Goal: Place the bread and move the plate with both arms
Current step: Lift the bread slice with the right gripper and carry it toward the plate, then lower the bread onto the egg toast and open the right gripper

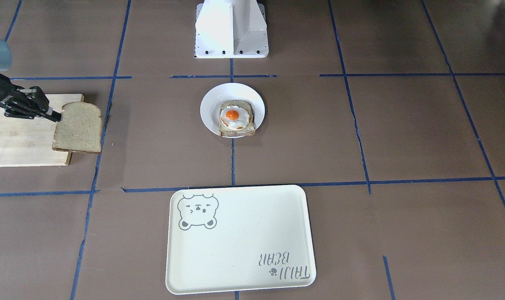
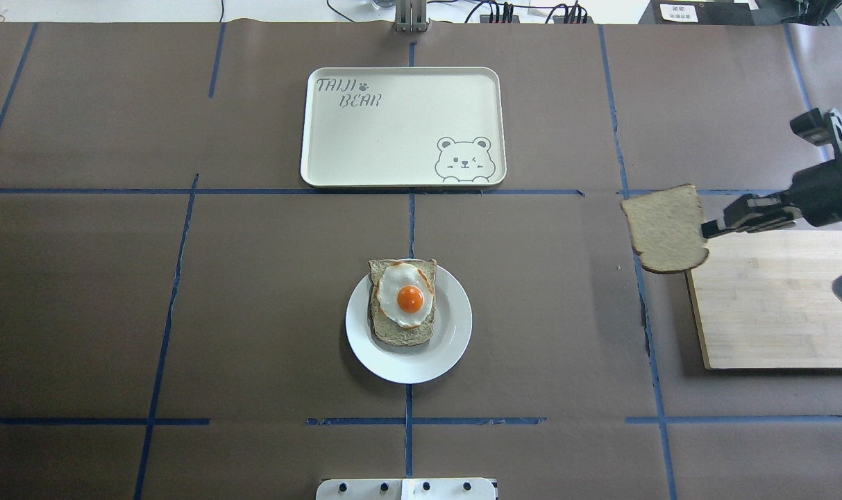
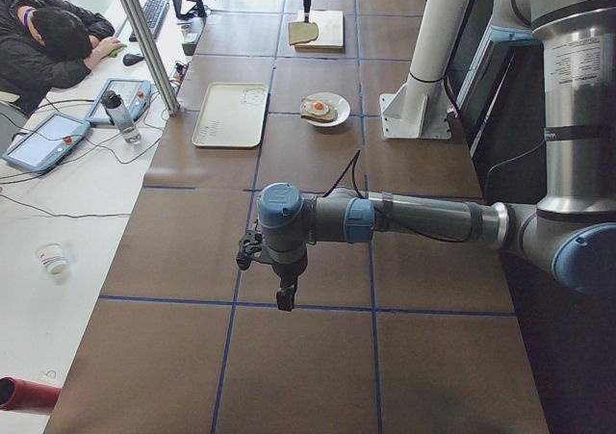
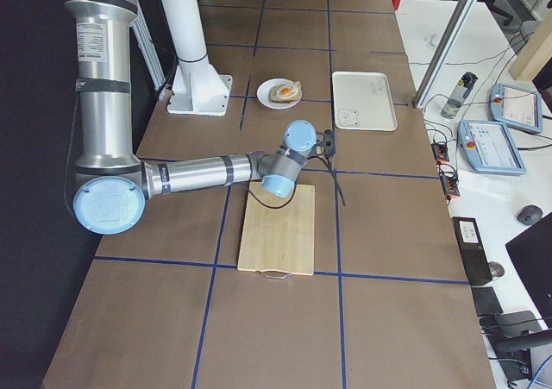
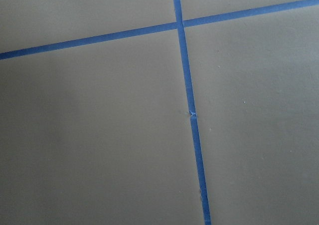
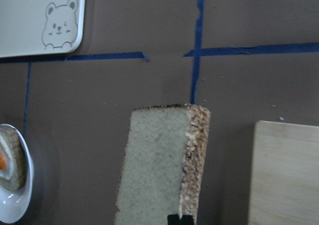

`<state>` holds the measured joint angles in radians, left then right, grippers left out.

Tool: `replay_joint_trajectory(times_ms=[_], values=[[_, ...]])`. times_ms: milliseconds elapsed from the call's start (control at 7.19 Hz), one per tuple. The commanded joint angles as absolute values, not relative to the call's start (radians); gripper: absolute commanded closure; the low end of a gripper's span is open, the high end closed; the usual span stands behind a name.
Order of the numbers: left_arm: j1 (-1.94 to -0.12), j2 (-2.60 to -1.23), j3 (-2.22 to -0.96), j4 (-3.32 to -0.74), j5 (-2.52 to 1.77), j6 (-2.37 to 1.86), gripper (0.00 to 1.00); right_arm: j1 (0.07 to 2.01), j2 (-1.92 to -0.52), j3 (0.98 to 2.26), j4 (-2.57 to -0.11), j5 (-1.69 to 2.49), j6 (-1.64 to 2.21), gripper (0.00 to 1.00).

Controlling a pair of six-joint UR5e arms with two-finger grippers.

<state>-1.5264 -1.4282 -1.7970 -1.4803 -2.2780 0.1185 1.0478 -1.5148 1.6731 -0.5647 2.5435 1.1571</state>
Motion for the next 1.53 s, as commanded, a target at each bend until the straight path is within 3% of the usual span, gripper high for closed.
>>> replay_joint_trajectory(times_ms=[0,695,1390], values=[[-1.526,-1.428,-1.798,-1.48,-2.278,0.118,0.0,0.909,-1.326,1.677,-0.565,2.425,1.381,1.0],[-1.526,-1.439,-1.798,-1.48,-2.278,0.118,0.0,0.51,-1.178,1.698,-0.565,1.915,1.477,1.0],[-1.526,-1.445,-1.793,-1.48,-2.278,0.12,0.0,0.396,-1.144,1.666,-0.617,1.789,1.46,1.0]])
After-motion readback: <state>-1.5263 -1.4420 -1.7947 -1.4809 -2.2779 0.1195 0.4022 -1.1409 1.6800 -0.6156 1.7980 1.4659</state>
